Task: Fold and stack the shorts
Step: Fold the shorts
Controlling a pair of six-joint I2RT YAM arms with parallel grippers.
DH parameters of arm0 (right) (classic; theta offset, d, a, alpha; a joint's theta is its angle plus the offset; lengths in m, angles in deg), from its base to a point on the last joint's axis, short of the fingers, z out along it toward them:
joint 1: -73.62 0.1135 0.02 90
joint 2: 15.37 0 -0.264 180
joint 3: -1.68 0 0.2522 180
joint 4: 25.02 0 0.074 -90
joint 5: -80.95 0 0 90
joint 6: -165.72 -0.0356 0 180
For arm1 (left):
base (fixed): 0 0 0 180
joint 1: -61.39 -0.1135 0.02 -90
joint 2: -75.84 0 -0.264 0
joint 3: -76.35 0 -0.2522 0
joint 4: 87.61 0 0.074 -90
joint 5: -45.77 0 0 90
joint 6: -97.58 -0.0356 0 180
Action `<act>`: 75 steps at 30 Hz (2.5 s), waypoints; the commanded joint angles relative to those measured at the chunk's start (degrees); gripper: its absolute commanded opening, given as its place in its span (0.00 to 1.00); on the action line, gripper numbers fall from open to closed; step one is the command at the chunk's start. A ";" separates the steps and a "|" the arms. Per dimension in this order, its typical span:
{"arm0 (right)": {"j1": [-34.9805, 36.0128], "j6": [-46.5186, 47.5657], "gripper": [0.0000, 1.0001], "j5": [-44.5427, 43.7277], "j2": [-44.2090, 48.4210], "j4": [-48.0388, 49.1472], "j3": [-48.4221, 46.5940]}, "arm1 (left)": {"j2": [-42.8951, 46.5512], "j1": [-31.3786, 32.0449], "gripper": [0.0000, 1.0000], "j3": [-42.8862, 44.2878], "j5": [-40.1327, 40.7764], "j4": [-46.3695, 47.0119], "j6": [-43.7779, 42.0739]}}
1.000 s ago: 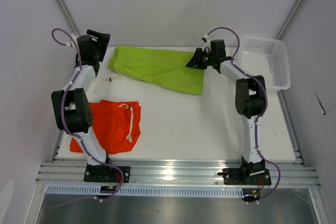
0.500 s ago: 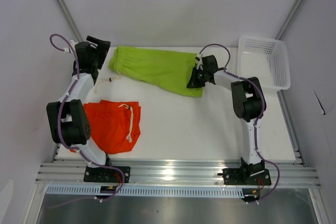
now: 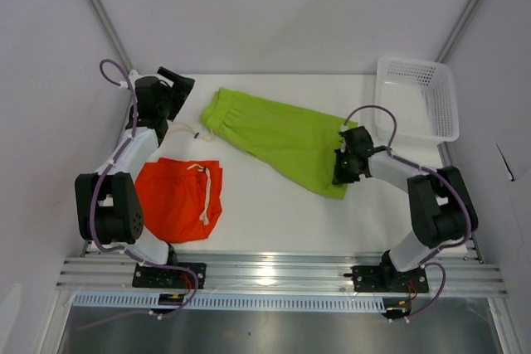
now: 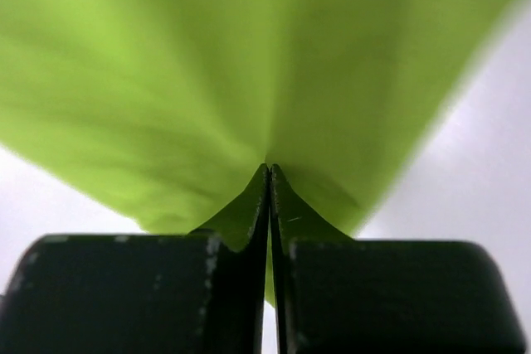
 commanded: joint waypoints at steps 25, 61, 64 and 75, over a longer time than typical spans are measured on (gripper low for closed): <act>18.12 -10.98 0.36 4.44 -32.62 7.58 -49.12 | -27.71 -0.42 0.96 12.90 -20.31 6.39 -10.79; 15.93 -2.10 0.53 3.13 -13.03 3.37 -24.00 | -4.77 13.47 0.94 -28.52 -15.83 37.26 -4.44; 17.51 -3.07 0.53 2.25 -14.96 1.88 -28.39 | -4.60 13.91 0.94 -28.34 -14.52 35.59 -5.23; 21.99 -2.89 0.51 -6.10 -26.12 -3.84 -40.88 | -6.61 13.91 0.94 -27.72 -11.97 36.28 -6.47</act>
